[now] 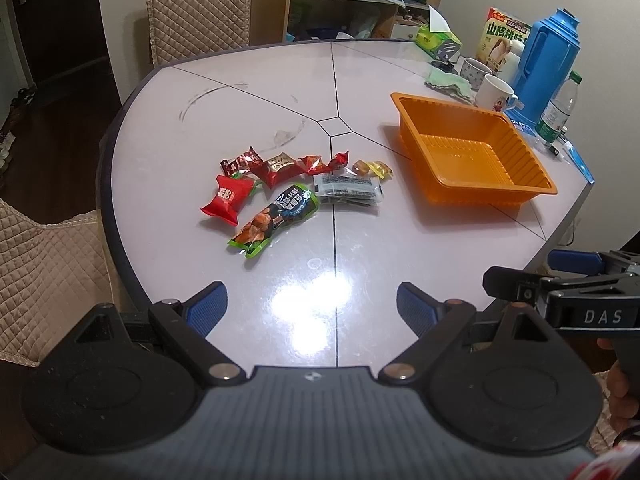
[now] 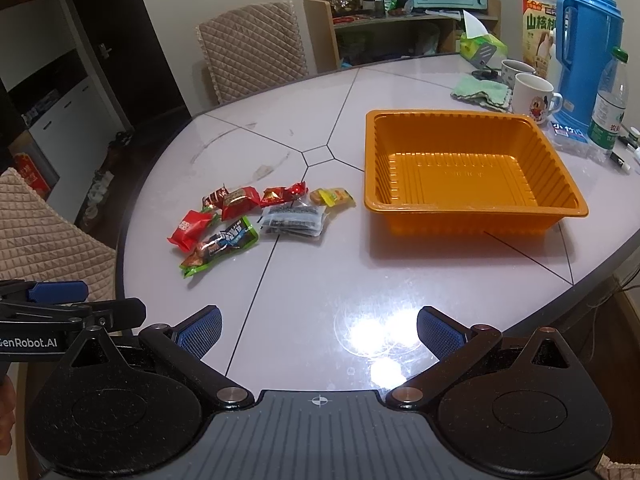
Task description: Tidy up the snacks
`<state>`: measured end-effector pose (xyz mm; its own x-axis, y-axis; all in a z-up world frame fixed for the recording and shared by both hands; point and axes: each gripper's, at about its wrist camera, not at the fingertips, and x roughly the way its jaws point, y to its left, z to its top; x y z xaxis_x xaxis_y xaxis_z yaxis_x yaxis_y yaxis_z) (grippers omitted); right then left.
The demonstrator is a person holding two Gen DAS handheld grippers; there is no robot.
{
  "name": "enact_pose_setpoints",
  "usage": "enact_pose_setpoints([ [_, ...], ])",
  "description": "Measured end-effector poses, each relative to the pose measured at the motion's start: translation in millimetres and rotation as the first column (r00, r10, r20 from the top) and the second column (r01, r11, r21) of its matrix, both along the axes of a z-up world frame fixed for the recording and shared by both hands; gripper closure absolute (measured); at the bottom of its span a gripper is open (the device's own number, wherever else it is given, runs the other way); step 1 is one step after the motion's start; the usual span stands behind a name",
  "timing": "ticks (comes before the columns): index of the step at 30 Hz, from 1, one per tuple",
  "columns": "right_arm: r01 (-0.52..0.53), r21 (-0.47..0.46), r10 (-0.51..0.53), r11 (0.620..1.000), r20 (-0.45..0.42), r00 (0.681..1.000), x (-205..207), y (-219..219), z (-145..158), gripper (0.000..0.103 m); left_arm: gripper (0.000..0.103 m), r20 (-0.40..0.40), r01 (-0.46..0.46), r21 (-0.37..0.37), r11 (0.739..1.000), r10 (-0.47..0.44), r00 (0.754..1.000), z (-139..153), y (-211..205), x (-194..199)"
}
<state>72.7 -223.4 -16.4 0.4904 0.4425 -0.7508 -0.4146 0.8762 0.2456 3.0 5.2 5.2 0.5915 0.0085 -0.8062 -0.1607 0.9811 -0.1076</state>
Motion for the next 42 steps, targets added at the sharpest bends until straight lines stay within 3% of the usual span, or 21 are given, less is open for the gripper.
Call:
enact_pose_setpoints([
  [31,-0.009,0.034,0.008,0.999,0.015,1.000,11,4,-2,0.000,0.012,0.003,-0.025,-0.007,1.000,0.025,1.000,-9,9,8],
  [42,-0.077,0.019,0.074,0.997,0.134,0.988,18,18,-2,0.000,0.013,0.059,-0.008,0.011,1.000,0.007,0.998,-21,21,21],
])
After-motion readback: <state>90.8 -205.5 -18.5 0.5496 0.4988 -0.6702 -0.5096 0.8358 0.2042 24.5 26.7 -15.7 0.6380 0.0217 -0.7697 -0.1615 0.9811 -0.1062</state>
